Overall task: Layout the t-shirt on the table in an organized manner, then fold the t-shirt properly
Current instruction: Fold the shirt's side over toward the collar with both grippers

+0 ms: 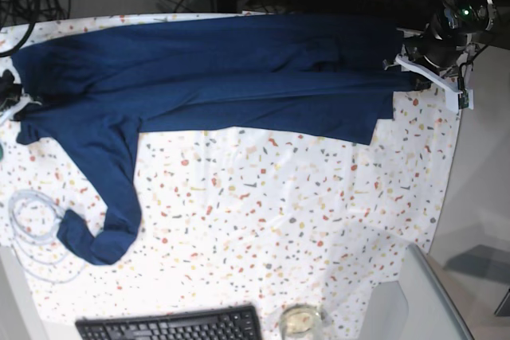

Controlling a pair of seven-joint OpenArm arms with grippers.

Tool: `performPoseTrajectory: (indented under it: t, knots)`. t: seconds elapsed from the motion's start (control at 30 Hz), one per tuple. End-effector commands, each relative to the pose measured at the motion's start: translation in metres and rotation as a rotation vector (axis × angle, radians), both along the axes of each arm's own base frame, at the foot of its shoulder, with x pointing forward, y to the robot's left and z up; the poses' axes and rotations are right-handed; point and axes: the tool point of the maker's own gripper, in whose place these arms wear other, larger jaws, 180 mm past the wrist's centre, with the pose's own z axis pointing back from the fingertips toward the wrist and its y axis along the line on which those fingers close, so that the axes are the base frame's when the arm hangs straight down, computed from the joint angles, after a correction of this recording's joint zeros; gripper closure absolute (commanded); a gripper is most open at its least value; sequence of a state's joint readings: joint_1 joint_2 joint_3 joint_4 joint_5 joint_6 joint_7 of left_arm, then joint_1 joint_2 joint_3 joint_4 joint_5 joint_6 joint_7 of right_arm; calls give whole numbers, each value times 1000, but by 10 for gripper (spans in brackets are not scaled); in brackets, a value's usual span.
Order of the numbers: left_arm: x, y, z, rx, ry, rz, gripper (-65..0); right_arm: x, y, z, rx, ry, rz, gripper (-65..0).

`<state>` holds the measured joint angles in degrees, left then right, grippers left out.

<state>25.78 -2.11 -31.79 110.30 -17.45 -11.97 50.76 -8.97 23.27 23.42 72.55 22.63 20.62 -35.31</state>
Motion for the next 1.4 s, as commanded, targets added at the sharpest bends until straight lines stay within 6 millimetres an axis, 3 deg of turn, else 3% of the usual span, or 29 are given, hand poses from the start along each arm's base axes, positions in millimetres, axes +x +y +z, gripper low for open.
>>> performPoseTrajectory:
  t: [0.0, 0.33, 0.63, 0.87, 1.07, 1.37]
  knots:
    - [0, 4, 7, 21, -20, -3, 0, 7, -9, 12, -22, -35, 3, 0]
    - [-14, 0, -3, 9, 16, 7, 0, -17, 7, 4, -10, -12, 22, 0]
    - [-19, 1, -4, 15, 27, 6, 0, -14, 3, 6, -19, -13, 22, 0]
    - [-29, 1, -7, 13, 53, 4, 0, 8, -10, 24, -52, -57, 30, 0]
    - [-44, 1, -11, 15, 85, 2, 0, 5, -7, 20, -48, -46, 34, 0]
    - [-43, 1, -12, 16, 88, 4, 0, -14, -5, 6, -33, 2, 25, 0]
